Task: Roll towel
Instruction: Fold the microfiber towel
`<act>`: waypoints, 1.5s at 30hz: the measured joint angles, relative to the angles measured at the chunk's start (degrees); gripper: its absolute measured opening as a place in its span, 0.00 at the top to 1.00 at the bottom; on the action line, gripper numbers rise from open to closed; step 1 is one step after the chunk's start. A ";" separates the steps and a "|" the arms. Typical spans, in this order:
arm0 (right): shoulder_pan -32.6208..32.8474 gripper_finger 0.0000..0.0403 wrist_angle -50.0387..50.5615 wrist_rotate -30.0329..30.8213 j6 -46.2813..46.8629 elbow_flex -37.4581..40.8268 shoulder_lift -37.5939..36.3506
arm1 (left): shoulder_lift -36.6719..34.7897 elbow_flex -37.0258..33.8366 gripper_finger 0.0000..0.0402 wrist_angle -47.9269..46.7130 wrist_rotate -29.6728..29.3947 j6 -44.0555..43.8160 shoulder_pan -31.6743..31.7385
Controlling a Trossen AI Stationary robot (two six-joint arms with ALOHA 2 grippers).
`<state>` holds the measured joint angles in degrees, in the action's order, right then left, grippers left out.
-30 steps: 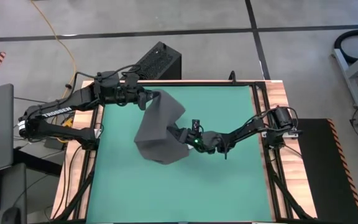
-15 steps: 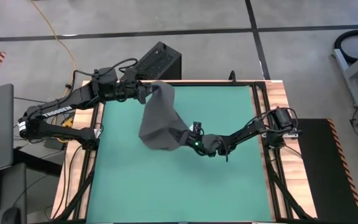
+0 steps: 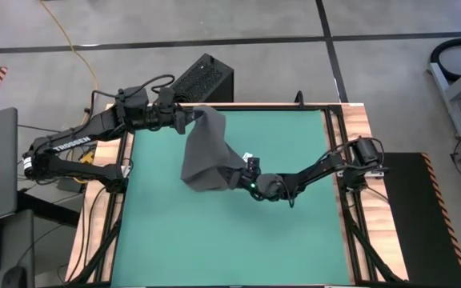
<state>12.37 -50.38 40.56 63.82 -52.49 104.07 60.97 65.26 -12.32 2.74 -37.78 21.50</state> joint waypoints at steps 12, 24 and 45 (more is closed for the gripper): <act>-4.28 0.42 6.52 -0.65 -5.89 0.00 -1.74 | 0.00 -0.01 1.00 -0.22 -0.02 0.00 -0.02; -7.72 0.91 -0.85 -10.25 -13.89 -1.19 -1.73 | 0.55 -0.01 1.00 -0.26 -0.15 0.68 -0.04; -26.28 0.98 44.26 -13.37 -42.16 -26.63 -22.67 | 5.04 0.41 1.00 25.64 0.10 21.51 8.83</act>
<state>-13.91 -6.13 27.18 21.66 -79.12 81.40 66.01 65.68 13.33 2.84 -16.27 30.33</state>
